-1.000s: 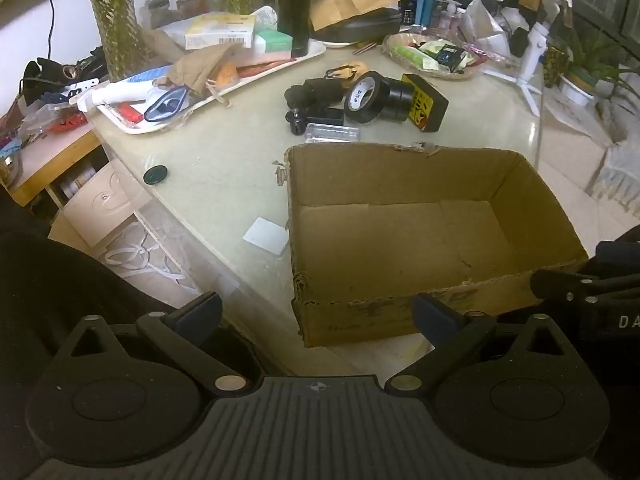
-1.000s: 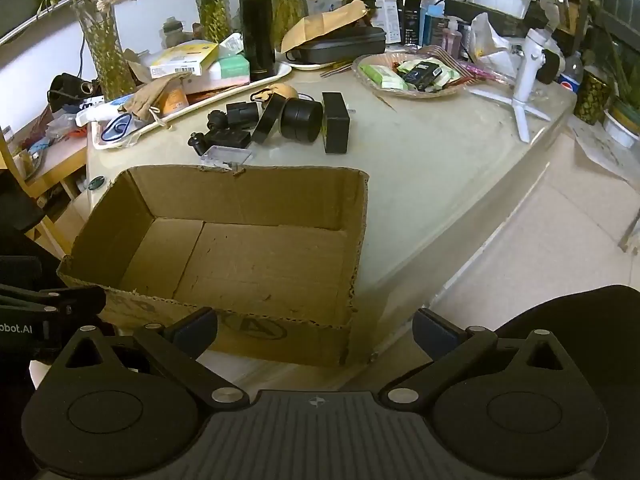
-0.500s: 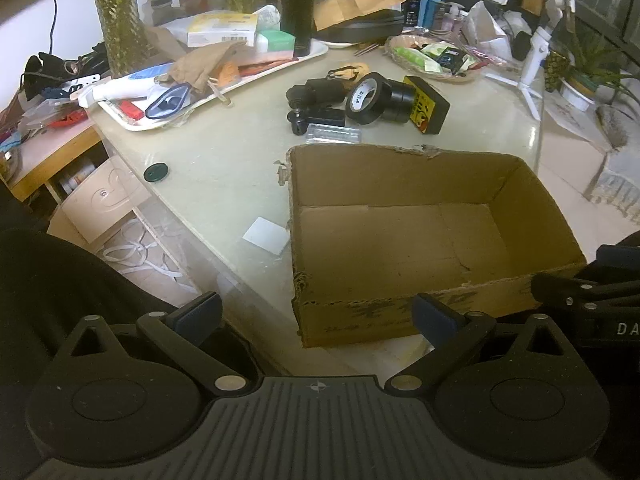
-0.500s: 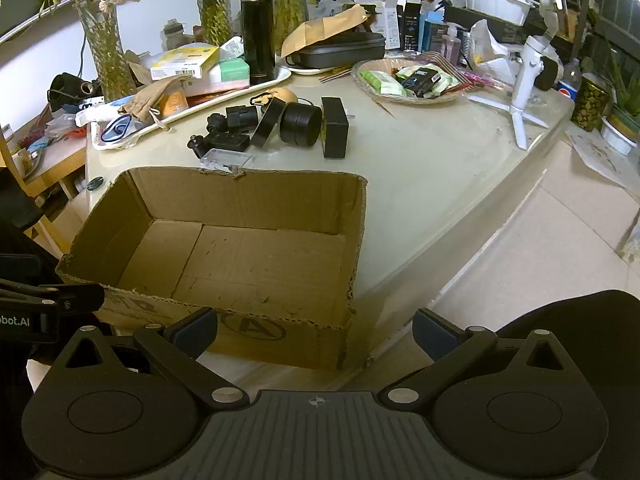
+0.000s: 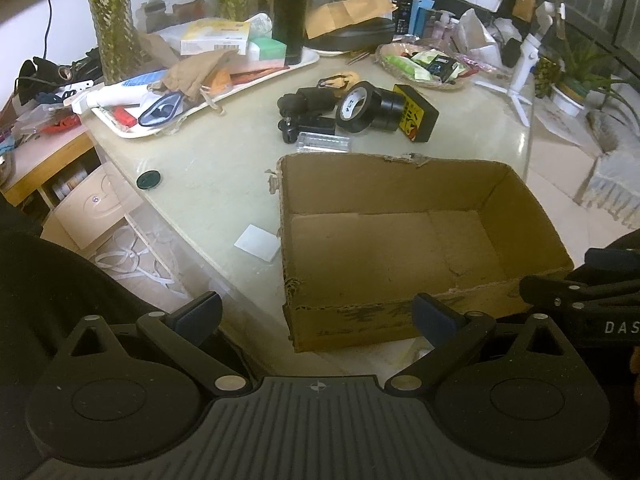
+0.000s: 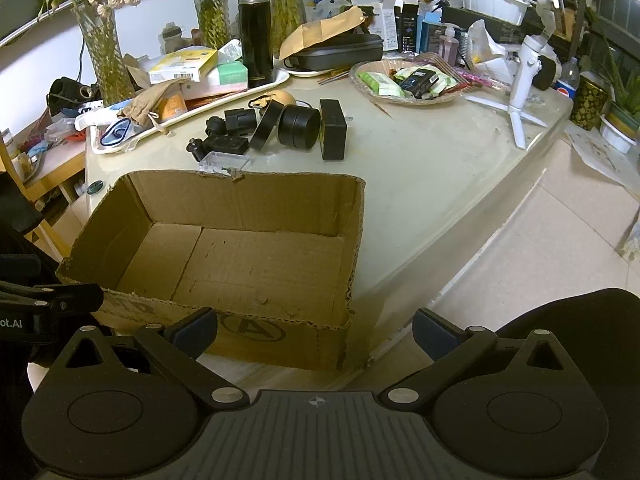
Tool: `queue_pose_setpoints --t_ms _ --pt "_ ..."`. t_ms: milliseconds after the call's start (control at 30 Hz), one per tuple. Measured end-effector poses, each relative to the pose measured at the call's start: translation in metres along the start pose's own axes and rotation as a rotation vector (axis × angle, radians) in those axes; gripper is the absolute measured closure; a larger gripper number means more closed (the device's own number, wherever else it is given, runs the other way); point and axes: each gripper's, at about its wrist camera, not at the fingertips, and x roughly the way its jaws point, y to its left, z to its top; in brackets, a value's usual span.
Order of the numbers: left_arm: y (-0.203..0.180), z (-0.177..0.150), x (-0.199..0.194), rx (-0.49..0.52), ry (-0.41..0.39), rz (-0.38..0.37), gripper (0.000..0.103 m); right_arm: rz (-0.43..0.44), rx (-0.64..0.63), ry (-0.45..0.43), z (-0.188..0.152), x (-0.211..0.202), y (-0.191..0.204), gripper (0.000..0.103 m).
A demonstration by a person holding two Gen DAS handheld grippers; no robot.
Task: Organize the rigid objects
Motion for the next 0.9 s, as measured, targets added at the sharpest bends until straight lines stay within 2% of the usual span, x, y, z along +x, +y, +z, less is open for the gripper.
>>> queue_pose_setpoints --t_ms 500,667,900 --pt "-0.0028 0.0005 -0.0031 0.016 -0.011 -0.022 0.0 0.005 0.017 0.0 -0.0007 0.0004 -0.0018 0.0" --pt "0.0013 0.0016 -0.0059 -0.011 -0.028 -0.06 0.0 0.006 0.02 0.0 -0.0006 0.0007 -0.0022 0.0" --pt "0.0035 0.0068 -0.0063 -0.027 -0.031 -0.066 0.0 0.008 0.041 0.007 0.0028 0.0038 -0.0046 0.0"
